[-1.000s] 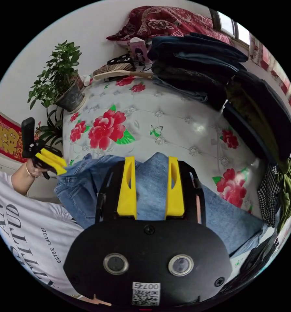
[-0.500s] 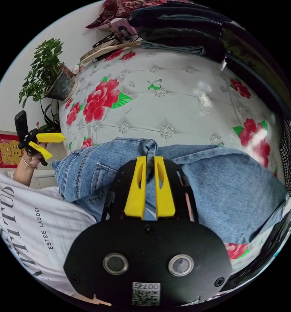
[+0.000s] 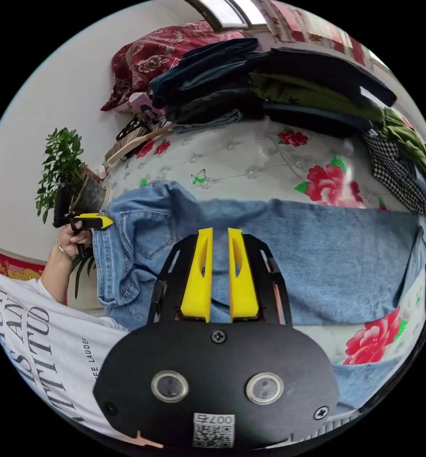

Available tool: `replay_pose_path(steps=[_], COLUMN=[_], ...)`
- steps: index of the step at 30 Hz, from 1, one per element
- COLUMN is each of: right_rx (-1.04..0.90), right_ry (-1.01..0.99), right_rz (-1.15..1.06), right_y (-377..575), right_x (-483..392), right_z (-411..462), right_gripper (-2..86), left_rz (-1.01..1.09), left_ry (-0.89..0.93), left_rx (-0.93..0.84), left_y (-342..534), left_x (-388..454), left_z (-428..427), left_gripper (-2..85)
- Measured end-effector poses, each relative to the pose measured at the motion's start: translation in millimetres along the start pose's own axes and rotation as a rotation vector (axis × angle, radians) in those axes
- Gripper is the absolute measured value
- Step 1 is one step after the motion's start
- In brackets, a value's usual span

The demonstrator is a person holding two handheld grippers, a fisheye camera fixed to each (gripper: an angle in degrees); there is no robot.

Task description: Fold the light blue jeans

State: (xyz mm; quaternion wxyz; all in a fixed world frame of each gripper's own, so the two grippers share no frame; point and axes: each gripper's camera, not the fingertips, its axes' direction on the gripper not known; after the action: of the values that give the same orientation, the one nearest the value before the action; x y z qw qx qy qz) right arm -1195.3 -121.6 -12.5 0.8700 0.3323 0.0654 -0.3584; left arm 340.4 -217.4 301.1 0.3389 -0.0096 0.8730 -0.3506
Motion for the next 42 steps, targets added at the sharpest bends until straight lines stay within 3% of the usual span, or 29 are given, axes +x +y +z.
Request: replay_pose_path(steps=[4,8,11,16,21,25,28,32,37,42], right_rx=[0.03,0.057,0.055,0.052,-0.016,0.027,0.188,0.41,0.371,0.308], right_ry=[0.072,0.236,0.337,0.459,0.475,0.457,0.494,0.291,0.307,0.261], right_rz=[0.183,0.358,0.472,0.568,0.662,0.615,0.658,0.837,0.837,0.851], right_y=[27.6,48.3,51.5,41.3,40.5,60.6,106.5,187.9,248.9,333.7], right_x=[50.4,121.8,176.4,241.7,303.3,317.6,329.3,357.8,322.0,255.4], right_z=[-12.7,-43.3,-67.5,-91.6,-82.4,-112.0,-169.5,-223.9,-230.3,-217.5], right_gripper=[6.1,8.2,9.8,10.3,7.2,1.4,0.8,2.8,6.2,8.5], left_rz=[-0.036,-0.109,-0.313,-0.325,-0.403,-0.458,-0.422,-0.415,-0.397,-0.409], left_ry=[-0.311,-0.539,-0.515,-0.672,-0.668,-0.652,-0.654,-0.643,-0.813,-0.864], left_rx=[0.015,-0.088,-0.18,-0.24,-0.2,-0.136,-0.101,0.011,-0.088,0.002], left_y=[-6.7,-34.5,-47.1,-60.0,-56.6,-51.8,-57.2,-89.6,-103.4,-30.3], left_x=[1.4,-13.1,-50.4,-33.3,-14.7,4.8,21.4,38.0,48.9,83.5], left_z=[-76.8,-76.9,-36.6,-7.8,-14.9,-22.4,-20.0,-11.3,21.1,-10.2], left_gripper=[5.0,5.4,5.4,5.3,5.1,4.6,4.1,4.6,7.5,8.2])
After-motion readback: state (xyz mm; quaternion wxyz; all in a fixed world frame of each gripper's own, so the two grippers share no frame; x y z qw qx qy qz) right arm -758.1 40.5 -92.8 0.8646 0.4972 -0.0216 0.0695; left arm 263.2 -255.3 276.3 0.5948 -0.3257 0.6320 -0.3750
